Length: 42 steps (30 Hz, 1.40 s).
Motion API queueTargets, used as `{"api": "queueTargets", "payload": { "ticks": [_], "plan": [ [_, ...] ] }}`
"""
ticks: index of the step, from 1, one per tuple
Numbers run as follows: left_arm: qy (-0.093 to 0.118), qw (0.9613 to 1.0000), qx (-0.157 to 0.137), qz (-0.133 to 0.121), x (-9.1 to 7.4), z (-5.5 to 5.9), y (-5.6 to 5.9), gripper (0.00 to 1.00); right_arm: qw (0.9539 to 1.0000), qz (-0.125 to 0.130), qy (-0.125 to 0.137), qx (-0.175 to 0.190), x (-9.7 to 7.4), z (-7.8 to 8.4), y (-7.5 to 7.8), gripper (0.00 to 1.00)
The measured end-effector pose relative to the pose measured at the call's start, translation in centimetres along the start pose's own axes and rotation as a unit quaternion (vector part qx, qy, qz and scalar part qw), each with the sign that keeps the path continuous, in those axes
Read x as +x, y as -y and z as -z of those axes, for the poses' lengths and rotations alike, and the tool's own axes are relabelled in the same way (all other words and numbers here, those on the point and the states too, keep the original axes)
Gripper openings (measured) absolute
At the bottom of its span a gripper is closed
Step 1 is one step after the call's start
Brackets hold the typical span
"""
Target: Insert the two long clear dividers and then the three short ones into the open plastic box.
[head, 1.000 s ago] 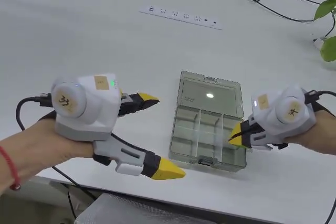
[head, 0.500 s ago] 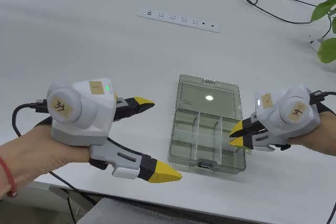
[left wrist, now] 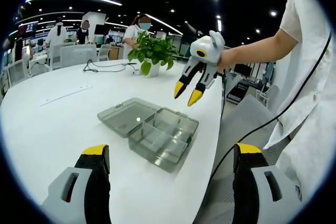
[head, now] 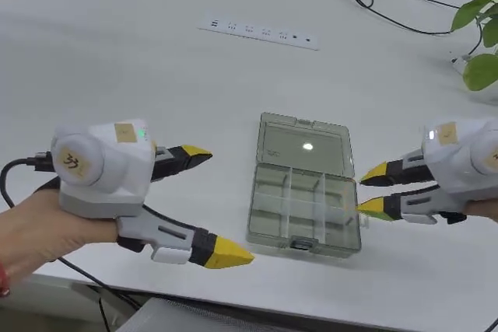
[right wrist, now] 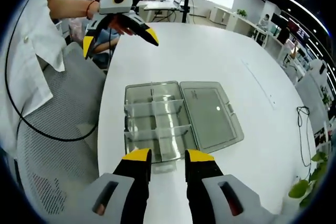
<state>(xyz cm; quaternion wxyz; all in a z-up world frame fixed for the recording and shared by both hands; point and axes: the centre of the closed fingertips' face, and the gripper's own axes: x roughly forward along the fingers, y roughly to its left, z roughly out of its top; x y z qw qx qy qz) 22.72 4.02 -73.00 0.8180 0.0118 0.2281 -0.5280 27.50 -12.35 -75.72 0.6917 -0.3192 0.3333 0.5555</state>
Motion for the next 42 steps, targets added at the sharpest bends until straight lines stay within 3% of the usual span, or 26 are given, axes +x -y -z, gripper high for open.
{"api": "queueTargets", "payload": {
  "ticks": [8,18,28,42],
  "plan": [
    [-0.005,1.0000,0.002,-0.003,-0.3,0.1,-0.3,1.00,0.9988,0.025,0.018,0.038,-1.9,0.6,-0.6,0.34],
    [-0.010,0.9999,0.002,-0.011,-0.6,0.5,-0.8,1.00,0.9956,0.043,0.044,0.070,-2.8,1.6,-1.3,0.47],
    [-0.020,0.9997,0.006,-0.012,-0.6,1.0,-1.0,1.00,0.9906,0.061,0.062,0.106,-2.9,3.6,-1.7,0.58],
    [-0.025,0.9995,0.009,-0.014,-0.2,1.2,-1.2,1.00,0.9854,0.065,0.074,0.139,-2.7,5.1,-2.5,0.72]
  ]
}}
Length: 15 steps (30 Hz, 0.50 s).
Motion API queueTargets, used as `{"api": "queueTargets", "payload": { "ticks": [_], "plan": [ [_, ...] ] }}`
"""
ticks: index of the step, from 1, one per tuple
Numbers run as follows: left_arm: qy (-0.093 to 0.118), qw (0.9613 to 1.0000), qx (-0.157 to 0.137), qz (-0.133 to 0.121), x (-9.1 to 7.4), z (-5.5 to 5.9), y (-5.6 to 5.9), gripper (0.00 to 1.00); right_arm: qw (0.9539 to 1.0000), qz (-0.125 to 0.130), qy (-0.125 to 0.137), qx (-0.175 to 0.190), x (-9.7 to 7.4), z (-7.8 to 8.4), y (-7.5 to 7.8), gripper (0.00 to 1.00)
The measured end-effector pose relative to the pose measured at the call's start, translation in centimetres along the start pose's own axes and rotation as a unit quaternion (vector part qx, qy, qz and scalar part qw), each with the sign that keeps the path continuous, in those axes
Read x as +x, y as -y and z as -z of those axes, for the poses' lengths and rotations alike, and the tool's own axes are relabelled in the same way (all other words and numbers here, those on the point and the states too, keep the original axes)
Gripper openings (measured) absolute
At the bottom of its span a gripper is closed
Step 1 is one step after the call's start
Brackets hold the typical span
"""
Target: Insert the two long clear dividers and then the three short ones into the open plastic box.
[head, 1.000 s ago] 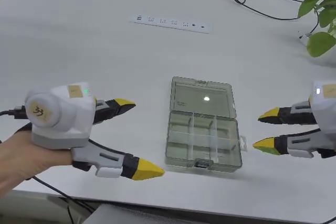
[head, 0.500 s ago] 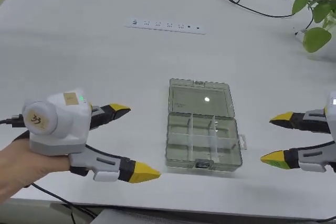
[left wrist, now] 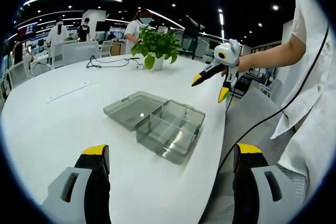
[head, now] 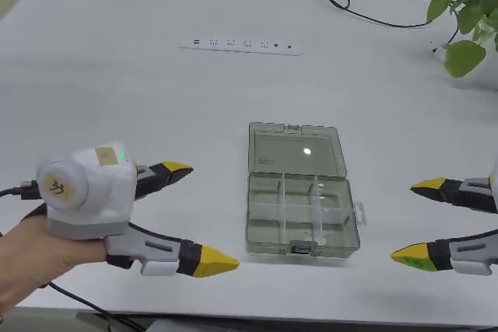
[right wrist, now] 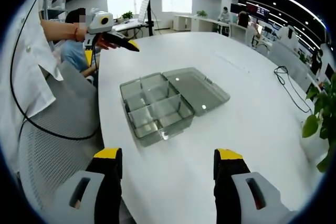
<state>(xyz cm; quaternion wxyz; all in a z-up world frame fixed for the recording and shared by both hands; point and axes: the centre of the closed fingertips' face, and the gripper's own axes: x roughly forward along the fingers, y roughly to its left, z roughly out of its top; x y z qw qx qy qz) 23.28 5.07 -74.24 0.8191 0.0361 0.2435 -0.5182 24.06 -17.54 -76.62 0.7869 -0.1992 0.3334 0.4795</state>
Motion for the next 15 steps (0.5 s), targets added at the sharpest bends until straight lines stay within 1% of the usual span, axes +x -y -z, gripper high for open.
{"api": "queueTargets", "payload": {
  "ticks": [4,8,15],
  "plan": [
    [-0.003,1.0000,0.001,0.002,-0.02,0.15,0.02,1.00,1.0000,-0.003,-0.004,0.001,0.01,0.32,-0.16,0.74],
    [-0.008,1.0000,0.002,0.002,-0.15,0.38,-0.05,1.00,1.0000,-0.005,-0.003,0.002,-0.01,0.30,-0.28,0.76],
    [-0.010,0.9999,0.003,0.004,-0.20,0.35,0.02,1.00,0.9999,-0.009,-0.005,-0.002,0.02,0.24,-0.29,0.77]
  ]
}}
